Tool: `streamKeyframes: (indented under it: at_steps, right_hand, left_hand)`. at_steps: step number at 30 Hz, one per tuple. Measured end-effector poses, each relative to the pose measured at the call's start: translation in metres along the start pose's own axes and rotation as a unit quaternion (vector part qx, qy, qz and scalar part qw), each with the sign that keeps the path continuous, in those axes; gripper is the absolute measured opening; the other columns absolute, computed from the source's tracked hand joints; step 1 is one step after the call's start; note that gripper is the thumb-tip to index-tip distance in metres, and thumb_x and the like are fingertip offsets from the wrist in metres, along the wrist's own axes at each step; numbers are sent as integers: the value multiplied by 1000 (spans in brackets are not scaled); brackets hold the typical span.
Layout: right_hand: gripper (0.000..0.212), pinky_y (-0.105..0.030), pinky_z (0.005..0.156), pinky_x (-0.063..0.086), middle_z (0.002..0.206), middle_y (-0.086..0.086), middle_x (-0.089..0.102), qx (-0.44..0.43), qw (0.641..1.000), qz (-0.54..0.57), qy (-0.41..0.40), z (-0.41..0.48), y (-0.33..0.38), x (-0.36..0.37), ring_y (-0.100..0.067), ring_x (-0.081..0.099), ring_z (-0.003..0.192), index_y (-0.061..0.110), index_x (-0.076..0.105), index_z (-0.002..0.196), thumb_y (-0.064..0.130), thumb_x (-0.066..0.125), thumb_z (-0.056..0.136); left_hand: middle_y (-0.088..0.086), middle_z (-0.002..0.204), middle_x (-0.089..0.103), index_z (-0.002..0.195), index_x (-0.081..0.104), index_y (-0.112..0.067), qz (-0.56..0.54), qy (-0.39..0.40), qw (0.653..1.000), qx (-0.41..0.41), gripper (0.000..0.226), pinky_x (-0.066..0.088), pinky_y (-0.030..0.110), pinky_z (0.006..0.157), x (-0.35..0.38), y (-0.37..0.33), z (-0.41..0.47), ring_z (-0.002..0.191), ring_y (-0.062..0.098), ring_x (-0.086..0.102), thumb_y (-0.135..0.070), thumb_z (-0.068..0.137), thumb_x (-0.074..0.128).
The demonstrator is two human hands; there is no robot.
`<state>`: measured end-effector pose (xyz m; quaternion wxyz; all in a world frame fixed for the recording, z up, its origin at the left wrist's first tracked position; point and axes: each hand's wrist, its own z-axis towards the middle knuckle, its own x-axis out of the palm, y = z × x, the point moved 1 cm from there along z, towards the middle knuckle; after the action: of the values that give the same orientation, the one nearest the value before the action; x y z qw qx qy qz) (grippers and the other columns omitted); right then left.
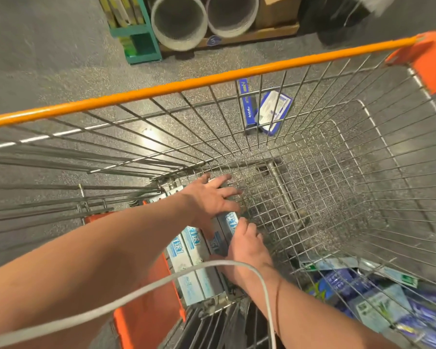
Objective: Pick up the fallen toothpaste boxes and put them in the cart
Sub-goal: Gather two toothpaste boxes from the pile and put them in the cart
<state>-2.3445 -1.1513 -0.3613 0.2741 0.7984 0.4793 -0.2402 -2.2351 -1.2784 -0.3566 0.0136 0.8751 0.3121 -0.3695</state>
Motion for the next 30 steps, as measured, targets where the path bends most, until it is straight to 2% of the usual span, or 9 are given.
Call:
streamKeyframes:
  at_steps: [3, 7, 11, 14, 17, 21, 25, 27, 30]
  right_hand:
    - [70, -35, 96, 47, 141, -14, 39, 9, 1000, -8, -25, 1, 2, 3, -30, 47, 125, 5, 18, 151, 19, 59, 97]
    - [78, -32, 89, 52, 136, -13, 42, -2, 1000, -27, -1, -4, 2, -3, -25, 53, 115, 8, 16, 150, 17, 69, 92]
    - [69, -33, 77, 51, 130, -13, 49, -15, 998, -49, 21, -11, 4, -27, -25, 58, 108, 9, 31, 141, 32, 72, 91]
    - [68, -42, 86, 54, 132, -13, 50, -22, 998, -58, 10, -24, 7, -47, -29, 58, 113, 10, 35, 138, 39, 71, 89]
    - [64, -36, 78, 54, 130, -9, 49, -34, 998, -49, -13, -51, 9, -73, -25, 58, 106, 12, 36, 140, 41, 67, 92]
    - [54, -35, 76, 57, 123, -5, 51, -57, 996, -33, -68, -108, 6, -111, -19, 57, 94, 16, 40, 137, 42, 62, 95]
    - [51, -35, 78, 47, 129, -7, 52, -63, 991, -20, -114, -183, -13, -152, -27, 60, 108, 17, 41, 138, 41, 59, 96]
    - [48, -41, 89, 48, 130, -9, 53, -60, 989, -18, -134, -212, -24, -166, -32, 59, 117, 16, 43, 135, 41, 57, 96]
    - [51, -42, 94, 49, 132, -11, 56, -34, 983, -13, -182, -272, -57, -180, -34, 58, 120, 16, 45, 136, 44, 57, 95]
  left_hand:
    - [-11, 170, -6, 158, 10, -51, 19, -7, 1000, -2, 101, 3, 66, 122, 3, -2, 0, 155, 28, -20, -67, 80, 73]
    - [-7, 171, -10, 161, 8, -44, 27, -7, 999, -18, 100, -2, 64, 123, 1, -10, -6, 154, 27, -22, -62, 84, 70]
    - [-4, 170, -14, 162, 4, -37, 33, -23, 998, -43, 87, -5, 61, 123, 2, -21, -16, 153, 26, -23, -41, 97, 60]
    - [-3, 171, -8, 163, 6, -33, 23, -34, 997, -58, 81, 1, 57, 125, -6, -28, -30, 156, 25, -12, -25, 100, 56]
    - [-3, 172, 4, 162, 16, -31, 8, -29, 996, -79, 84, 17, 53, 125, -26, -36, -52, 158, 25, 5, -16, 95, 63]
    - [-1, 156, 40, 156, 33, -31, 16, -72, 994, -82, 68, 50, 42, 102, -68, -61, -88, 138, 24, 46, -21, 95, 63]
    - [-3, 129, 59, 144, 45, -31, 42, -136, 987, -73, 50, 51, 33, 73, -121, -105, -129, 107, 20, 64, -40, 97, 55]
    - [-3, 125, 61, 145, 43, -31, 51, -157, 984, -68, 53, 51, 32, 72, -139, -122, -143, 105, 20, 64, -49, 97, 54]
    - [-2, 125, 62, 144, 45, -28, 80, -196, 977, -39, 57, 57, 38, 85, -168, -169, -171, 108, 20, 65, -56, 96, 54]
